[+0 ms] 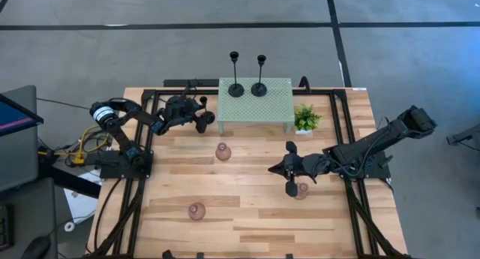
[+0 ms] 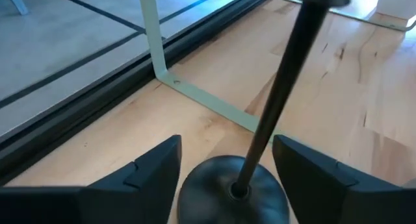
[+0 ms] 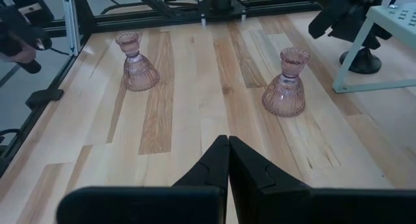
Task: Pick & Place candle stick holders
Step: Put the black candle holder on the shelf aligned with the black candle holders
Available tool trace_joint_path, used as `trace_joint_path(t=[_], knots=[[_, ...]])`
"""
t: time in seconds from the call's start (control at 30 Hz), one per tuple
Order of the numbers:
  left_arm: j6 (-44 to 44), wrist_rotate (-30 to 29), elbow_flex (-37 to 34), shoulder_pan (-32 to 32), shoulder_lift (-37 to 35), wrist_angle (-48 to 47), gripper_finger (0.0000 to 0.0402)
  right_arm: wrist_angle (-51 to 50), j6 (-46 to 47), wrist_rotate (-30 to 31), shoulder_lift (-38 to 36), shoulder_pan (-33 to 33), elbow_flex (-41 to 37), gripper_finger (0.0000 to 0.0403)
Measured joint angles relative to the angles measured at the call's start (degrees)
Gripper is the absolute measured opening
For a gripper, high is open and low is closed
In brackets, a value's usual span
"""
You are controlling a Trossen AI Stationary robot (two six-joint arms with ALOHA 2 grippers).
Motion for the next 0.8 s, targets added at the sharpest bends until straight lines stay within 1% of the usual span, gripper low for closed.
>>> trace_joint_path(t=[0.1,0.4,0.5,0.57,0.67,0.73,0.8], knots=[[0.0,0.0,0.0,0.0,0.0,0.0,0.0198,0.0,0.0,0.0,0.0,0.0,0.0,0.0001],[0.0,0.0,0.0,0.0,0.0,0.0,0.0056,0.0,0.0,0.0,0.0,0.0,0.0,0.0001],[0.0,0.0,-0.2,0.0,-0.1,0.3,0.0018,0.0,0.0,0.0,0.0,0.0,0.0,0.0001],[0.0,0.0,-1.1,0.0,-0.9,0.1,0.0014,0.0,0.0,0.0,0.0,0.0,0.0,0.0001],[0.0,0.0,-3.1,0.0,-3.7,-1.2,0.0023,0.0,0.0,0.0,0.0,0.0,0.0,0.0001],[-1.0,0.0,-4.6,0.0,-7.1,-3.2,0.0024,0.0,0.0,0.0,0.0,0.0,0.0,0.0001],[-1.3,0.0,-5.7,0.0,-11.5,-6.5,0.0015,0.0,0.0,0.0,0.0,0.0,0.0,0.0001]])
